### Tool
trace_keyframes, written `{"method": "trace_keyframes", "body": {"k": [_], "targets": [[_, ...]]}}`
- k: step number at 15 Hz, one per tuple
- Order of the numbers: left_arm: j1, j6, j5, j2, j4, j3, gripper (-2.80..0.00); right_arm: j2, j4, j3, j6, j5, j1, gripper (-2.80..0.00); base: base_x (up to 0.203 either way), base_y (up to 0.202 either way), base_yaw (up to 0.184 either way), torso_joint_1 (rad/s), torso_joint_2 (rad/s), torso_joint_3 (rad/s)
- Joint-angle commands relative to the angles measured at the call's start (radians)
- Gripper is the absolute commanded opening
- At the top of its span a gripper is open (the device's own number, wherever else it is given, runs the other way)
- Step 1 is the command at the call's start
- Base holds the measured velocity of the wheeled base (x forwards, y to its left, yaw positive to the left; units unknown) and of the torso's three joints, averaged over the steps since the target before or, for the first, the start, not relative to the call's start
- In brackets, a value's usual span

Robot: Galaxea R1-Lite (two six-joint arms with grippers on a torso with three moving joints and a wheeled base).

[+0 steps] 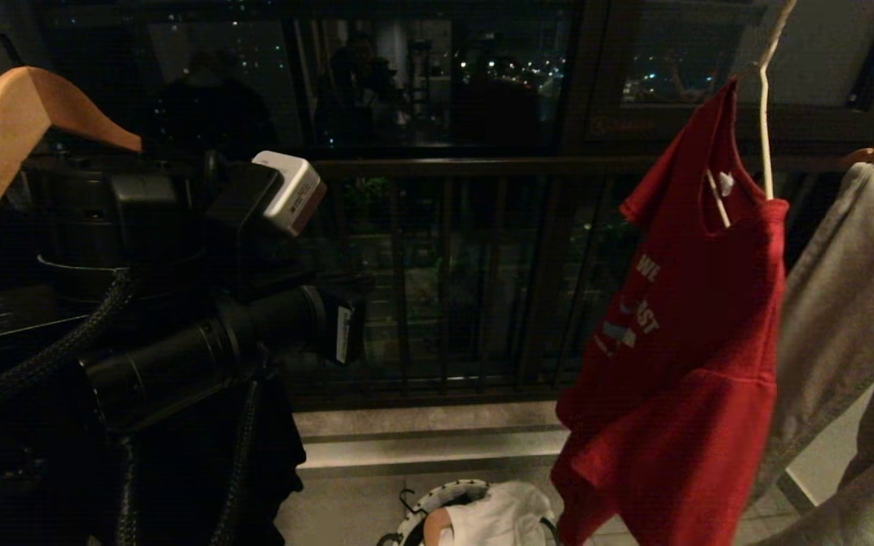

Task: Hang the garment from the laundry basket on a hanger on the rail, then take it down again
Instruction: Take the clothes off the clothes rack

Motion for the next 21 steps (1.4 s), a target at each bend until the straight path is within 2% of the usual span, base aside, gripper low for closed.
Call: {"method": "trace_keyframes", "body": {"k": [1,5,8,10,12,14,18,21], "targets": [[0.0,0.0,0.001,0.014,-0.002,0.0,-2.8,-0.094,0.002,0.113,0.002,0.002,0.001,-2.8,0.0,0.0,0.0,0.0,0.0,0.0],[-0.004,-0.012,-0.001,0.028,-0.004,0.0,-2.8,-0.209,-0.008,0.229,0.021,0.081,0.001,-2.8,0.0,0.0,0.0,0.0,0.0,0.0],[-0.012,-0.045,-0.001,0.028,-0.045,0.0,-2.8,-0.249,-0.124,0.331,0.015,0.086,0.001,-2.8,0.0,0.0,0.0,0.0,0.0,0.0],[-0.012,-0.047,-0.001,0.028,-0.048,0.0,-2.8,-0.247,-0.212,0.4,0.001,0.033,0.001,-2.8,0.0,0.0,0.0,0.0,0.0,0.0],[-0.012,-0.047,-0.001,0.028,-0.048,0.0,-2.8,-0.232,-0.284,0.459,-0.054,-0.075,0.001,-2.8,0.0,0.0,0.0,0.0,0.0,0.0],[-0.012,-0.047,-0.001,0.028,-0.048,0.0,-2.8,-0.229,-0.314,0.475,-0.06,-0.153,0.001,-2.8,0.0,0.0,0.0,0.0,0.0,0.0],[-0.012,-0.046,0.006,-0.014,-0.046,0.003,-2.8,-0.307,-0.319,0.495,-0.036,-0.259,0.001,-2.8,0.0,0.0,0.0,0.0,0.0,0.0],[-0.012,-0.045,0.052,-0.094,-0.045,0.024,-2.8,-0.416,-0.29,0.51,-0.036,-0.315,0.0,-2.8,0.0,0.0,0.0,0.0,0.0,0.0]]}}
